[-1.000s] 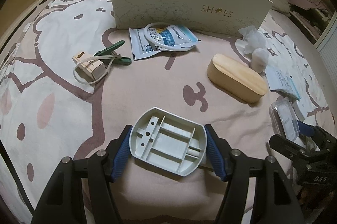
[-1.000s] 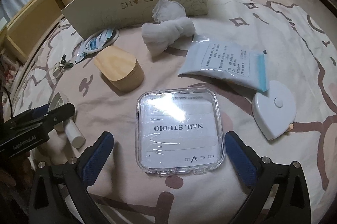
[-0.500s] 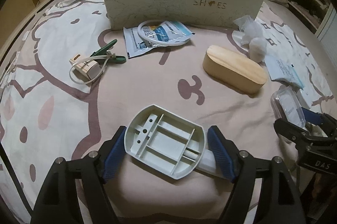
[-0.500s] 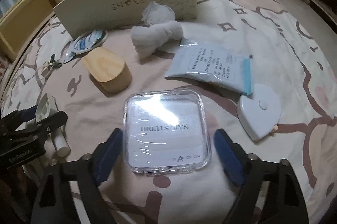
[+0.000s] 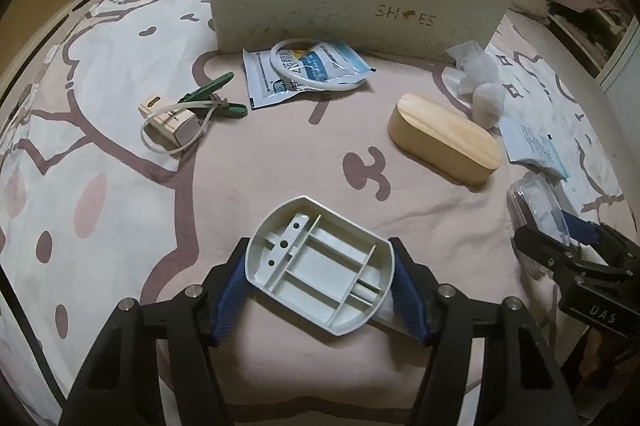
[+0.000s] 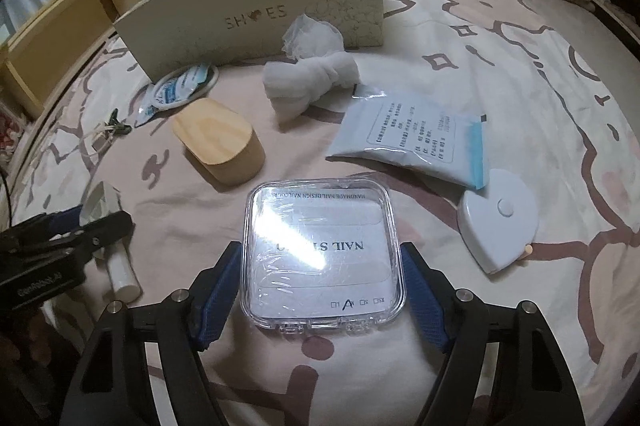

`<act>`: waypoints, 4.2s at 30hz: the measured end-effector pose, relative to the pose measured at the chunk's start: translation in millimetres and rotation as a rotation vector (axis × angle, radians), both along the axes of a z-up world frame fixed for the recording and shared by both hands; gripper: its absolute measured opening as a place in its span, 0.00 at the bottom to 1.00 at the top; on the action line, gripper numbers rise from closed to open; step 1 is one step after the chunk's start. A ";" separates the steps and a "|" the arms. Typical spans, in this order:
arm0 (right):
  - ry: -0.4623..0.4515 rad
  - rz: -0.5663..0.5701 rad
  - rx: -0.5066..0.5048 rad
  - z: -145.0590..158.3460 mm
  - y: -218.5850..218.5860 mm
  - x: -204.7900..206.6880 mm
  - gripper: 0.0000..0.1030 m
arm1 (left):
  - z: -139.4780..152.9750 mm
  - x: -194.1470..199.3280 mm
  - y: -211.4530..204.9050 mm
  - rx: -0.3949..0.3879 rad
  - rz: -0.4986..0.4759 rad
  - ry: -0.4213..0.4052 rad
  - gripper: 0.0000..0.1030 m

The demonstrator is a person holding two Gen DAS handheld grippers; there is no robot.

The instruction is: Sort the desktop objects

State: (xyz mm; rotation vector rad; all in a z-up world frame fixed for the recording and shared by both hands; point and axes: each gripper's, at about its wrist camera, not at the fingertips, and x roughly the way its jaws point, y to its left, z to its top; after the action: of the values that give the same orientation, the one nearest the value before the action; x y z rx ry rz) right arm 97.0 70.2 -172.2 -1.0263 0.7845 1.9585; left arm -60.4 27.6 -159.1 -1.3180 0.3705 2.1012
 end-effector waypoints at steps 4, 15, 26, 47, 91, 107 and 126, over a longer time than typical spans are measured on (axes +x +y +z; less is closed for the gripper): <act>0.037 0.007 -0.014 3.9 0.4 1.0 0.75 | 1.8 -0.7 0.9 0.005 -0.008 0.000 0.63; 0.039 0.049 0.027 12.0 -4.4 -5.5 0.75 | 10.9 -0.9 3.3 0.029 -0.023 0.020 0.63; 0.040 0.058 -0.049 0.4 -3.7 -11.4 0.77 | 7.3 1.8 5.6 0.012 -0.047 0.014 0.63; 0.117 0.056 0.092 29.8 -3.8 -15.0 0.74 | 22.9 -0.3 7.2 0.054 -0.048 0.053 0.63; 0.283 -0.021 0.222 144.0 157.2 -83.4 0.74 | 143.9 -121.8 96.5 0.263 -0.044 0.328 0.63; 0.169 -0.039 0.145 79.3 188.6 -106.5 0.74 | 108.8 -158.4 124.6 0.278 -0.062 0.269 0.63; 0.019 0.032 0.229 73.2 181.2 -133.0 0.74 | 85.2 -171.0 124.9 0.242 -0.026 0.206 0.63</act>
State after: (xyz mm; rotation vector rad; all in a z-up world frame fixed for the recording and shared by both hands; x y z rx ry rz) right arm -36.0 251.4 -99.0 -0.8886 0.5415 2.0339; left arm -231.3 152.5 -73.9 -0.9571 0.2085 2.1873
